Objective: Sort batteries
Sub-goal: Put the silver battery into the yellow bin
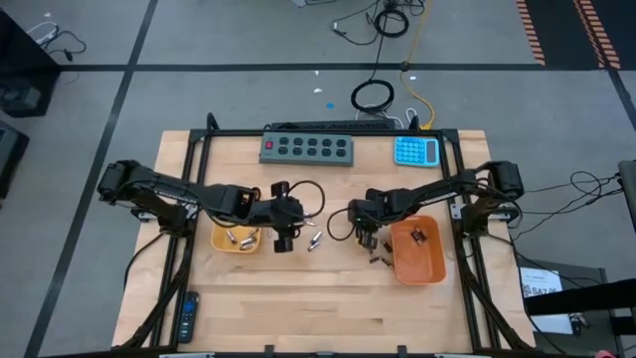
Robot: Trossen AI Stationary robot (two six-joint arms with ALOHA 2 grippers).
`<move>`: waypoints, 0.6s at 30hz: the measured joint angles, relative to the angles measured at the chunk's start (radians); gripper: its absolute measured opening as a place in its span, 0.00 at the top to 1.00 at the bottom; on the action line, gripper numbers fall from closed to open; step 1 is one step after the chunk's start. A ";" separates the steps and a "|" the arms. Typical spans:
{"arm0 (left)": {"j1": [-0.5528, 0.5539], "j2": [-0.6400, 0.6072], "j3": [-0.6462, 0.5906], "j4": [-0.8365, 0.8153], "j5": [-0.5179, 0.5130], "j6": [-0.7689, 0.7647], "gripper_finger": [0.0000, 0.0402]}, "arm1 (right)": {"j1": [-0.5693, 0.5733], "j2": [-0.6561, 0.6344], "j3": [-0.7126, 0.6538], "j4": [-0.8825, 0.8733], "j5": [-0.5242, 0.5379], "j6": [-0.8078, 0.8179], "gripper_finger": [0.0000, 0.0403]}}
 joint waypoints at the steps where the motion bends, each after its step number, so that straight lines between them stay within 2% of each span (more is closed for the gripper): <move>1: 0.005 0.000 0.000 0.003 -0.010 -0.015 0.54 | 0.005 -0.007 -0.003 0.008 0.010 0.002 0.98; 7: 0.015 -0.001 -0.041 0.123 -0.023 0.020 0.54 | 0.050 -0.110 -0.005 0.112 0.076 0.025 0.99; 11: 0.014 0.001 -0.085 0.162 -0.023 0.090 0.54 | 0.073 -0.139 -0.005 0.166 0.080 0.012 0.99; 14: 0.004 0.008 -0.128 0.216 -0.048 0.257 0.54 | 0.092 -0.164 -0.003 0.272 0.042 -0.020 0.99; 18: -0.026 0.012 -0.149 0.259 -0.035 0.591 0.54 | 0.099 -0.163 -0.003 0.421 -0.106 -0.034 0.99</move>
